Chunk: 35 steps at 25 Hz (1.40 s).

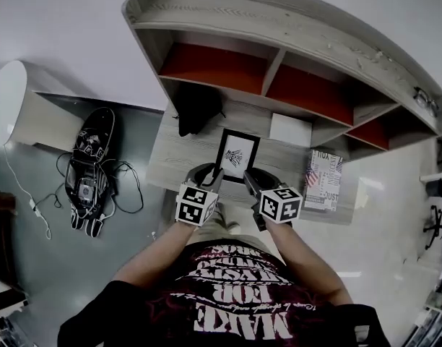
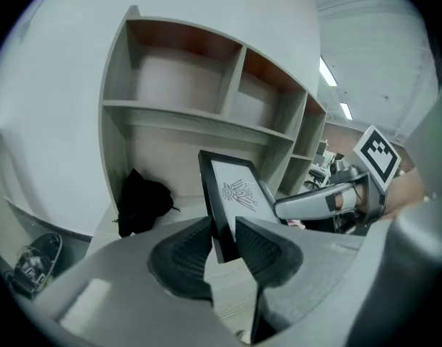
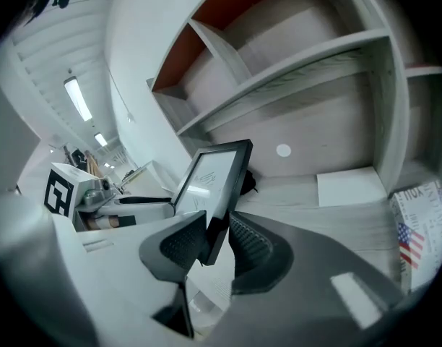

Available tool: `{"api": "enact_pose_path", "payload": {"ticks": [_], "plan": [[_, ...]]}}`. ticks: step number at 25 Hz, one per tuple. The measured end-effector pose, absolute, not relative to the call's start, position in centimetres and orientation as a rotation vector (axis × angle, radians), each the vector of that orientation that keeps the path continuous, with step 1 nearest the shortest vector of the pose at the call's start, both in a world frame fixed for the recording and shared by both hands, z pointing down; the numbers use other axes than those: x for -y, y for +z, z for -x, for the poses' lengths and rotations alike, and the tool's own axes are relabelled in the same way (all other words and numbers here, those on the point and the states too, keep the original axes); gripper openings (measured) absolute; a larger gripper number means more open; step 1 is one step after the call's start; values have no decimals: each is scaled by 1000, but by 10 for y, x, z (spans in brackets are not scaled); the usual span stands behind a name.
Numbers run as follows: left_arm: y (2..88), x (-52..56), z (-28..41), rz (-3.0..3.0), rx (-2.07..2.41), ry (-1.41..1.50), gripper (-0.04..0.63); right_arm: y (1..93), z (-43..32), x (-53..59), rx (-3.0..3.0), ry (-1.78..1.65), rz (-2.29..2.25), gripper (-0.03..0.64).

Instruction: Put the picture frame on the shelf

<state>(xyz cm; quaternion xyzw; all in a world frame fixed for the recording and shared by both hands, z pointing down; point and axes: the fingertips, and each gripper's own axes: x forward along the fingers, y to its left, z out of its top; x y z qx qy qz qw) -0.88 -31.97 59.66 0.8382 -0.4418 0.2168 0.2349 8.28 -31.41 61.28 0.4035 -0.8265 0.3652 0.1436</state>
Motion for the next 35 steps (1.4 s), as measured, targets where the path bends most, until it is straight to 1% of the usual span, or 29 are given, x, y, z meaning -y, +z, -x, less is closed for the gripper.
{"api": "enact_pose_path", "payload": {"ticks": [8,16,24,35], "plan": [[533,330,30,-2335,1341,467,107,548,-62,328,2523,871,-1159,123],[489,352,44,-2387,1423,398,107,501,-49,351,2604,740,-1151,124],[475,394,53,-2378,1441,349,107,481,-40,393,2645,674,-1135,124],[475,454,49,-2342,1381,331,107,474,-45,448,2644,695,-1164,120]]}}
